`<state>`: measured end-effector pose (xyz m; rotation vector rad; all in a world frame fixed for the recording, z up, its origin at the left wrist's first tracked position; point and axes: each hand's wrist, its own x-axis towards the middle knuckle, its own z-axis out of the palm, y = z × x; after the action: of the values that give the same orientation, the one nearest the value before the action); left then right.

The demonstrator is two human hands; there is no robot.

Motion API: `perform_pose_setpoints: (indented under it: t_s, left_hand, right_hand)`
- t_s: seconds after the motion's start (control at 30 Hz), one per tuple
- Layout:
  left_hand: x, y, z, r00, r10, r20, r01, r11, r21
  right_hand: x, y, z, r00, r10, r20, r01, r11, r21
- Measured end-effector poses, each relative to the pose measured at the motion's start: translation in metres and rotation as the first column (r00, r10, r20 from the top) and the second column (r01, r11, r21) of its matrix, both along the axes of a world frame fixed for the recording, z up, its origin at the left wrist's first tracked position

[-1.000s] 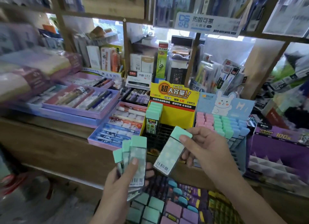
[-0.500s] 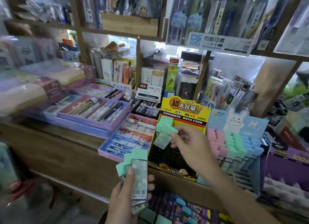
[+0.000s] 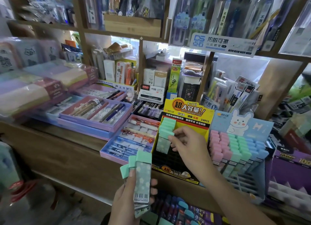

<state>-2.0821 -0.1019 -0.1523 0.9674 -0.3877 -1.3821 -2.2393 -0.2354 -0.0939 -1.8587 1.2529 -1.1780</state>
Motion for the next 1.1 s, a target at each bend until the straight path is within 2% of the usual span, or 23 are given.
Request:
perform_pose_setpoints:
  t_s: [0.23, 0.43, 0.57, 0.7, 0.83, 1.1]
  left_hand:
    - [0.000, 0.000, 0.002, 0.999, -0.036, -0.036, 0.035, 0.999, -0.022]
    - [0.002, 0.001, -0.002, 0.994, -0.075, -0.076, 0.074, 0.997, -0.014]
    - [0.003, 0.000, -0.002, 0.990, -0.099, -0.098, 0.097, 0.995, -0.025]
    - [0.002, -0.002, -0.004, 0.989, -0.104, -0.109, 0.101, 0.994, -0.037]
    - [0.002, -0.005, -0.008, 0.992, -0.112, -0.061, 0.110, 0.994, -0.028]
    - [0.004, -0.005, -0.014, 0.989, -0.116, 0.092, 0.115, 0.993, 0.022]
  right_hand:
    - [0.012, -0.007, -0.001, 0.993, -0.115, 0.003, 0.115, 0.993, 0.028]
    - [0.012, -0.006, -0.002, 0.992, -0.124, 0.003, 0.124, 0.991, 0.046]
    - [0.008, 0.009, -0.001, 0.988, -0.149, -0.042, 0.149, 0.989, 0.005]
    - [0.008, 0.031, 0.000, 0.997, 0.030, 0.071, -0.041, 0.987, 0.157]
    - [0.012, 0.048, -0.002, 0.974, 0.177, 0.139, -0.212, 0.928, 0.305]
    - [0.014, 0.053, -0.010, 0.951, 0.218, 0.218, -0.298, 0.835, 0.463]
